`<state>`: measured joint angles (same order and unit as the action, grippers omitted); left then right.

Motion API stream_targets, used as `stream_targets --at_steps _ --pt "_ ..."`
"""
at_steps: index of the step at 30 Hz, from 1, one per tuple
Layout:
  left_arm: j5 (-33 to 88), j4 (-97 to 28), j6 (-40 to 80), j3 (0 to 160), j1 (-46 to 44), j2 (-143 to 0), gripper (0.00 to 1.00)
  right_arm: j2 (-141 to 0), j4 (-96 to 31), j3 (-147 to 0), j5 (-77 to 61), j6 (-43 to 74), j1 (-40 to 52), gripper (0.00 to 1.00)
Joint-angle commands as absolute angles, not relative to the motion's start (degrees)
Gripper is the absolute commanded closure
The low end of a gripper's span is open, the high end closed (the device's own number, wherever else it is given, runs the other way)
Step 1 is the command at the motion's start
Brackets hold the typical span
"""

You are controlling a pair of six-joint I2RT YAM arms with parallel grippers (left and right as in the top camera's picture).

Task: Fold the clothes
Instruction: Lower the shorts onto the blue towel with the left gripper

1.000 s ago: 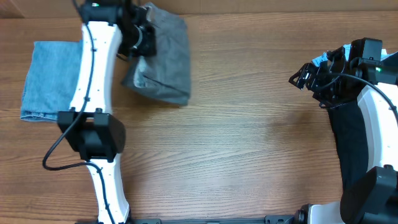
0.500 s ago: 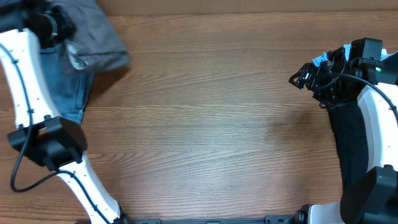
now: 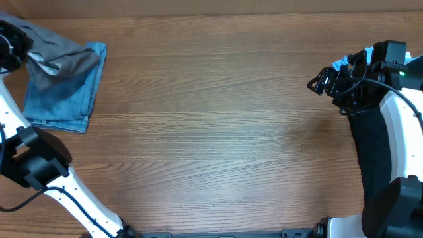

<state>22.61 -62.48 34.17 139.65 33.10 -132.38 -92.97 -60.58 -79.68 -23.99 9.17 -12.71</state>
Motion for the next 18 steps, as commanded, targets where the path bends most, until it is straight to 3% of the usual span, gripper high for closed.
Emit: stream_targets --at_steps 1,4,11,14,18 --pt "31.57 -58.48 38.00 134.65 33.54 -134.26 0.96 -92.90 -60.36 -79.85 -24.01 9.21 -12.73 0.00" --pt "44.40 -47.83 39.94 135.02 33.82 -134.23 0.96 -92.90 -60.36 -79.85 -24.01 9.21 -12.73 0.00" --pt "55.61 -26.83 57.78 135.04 33.82 -134.23 0.96 -92.90 -60.36 -79.85 -23.99 9.21 -12.73 0.00" --pt "53.28 -28.86 55.09 134.98 33.89 -134.23 0.96 -92.90 -60.36 -79.85 -24.01 9.21 -12.73 0.00" --pt "40.38 -42.15 44.80 133.38 32.91 -134.26 0.96 -92.90 -60.36 -79.85 -24.01 9.21 -12.73 0.00"
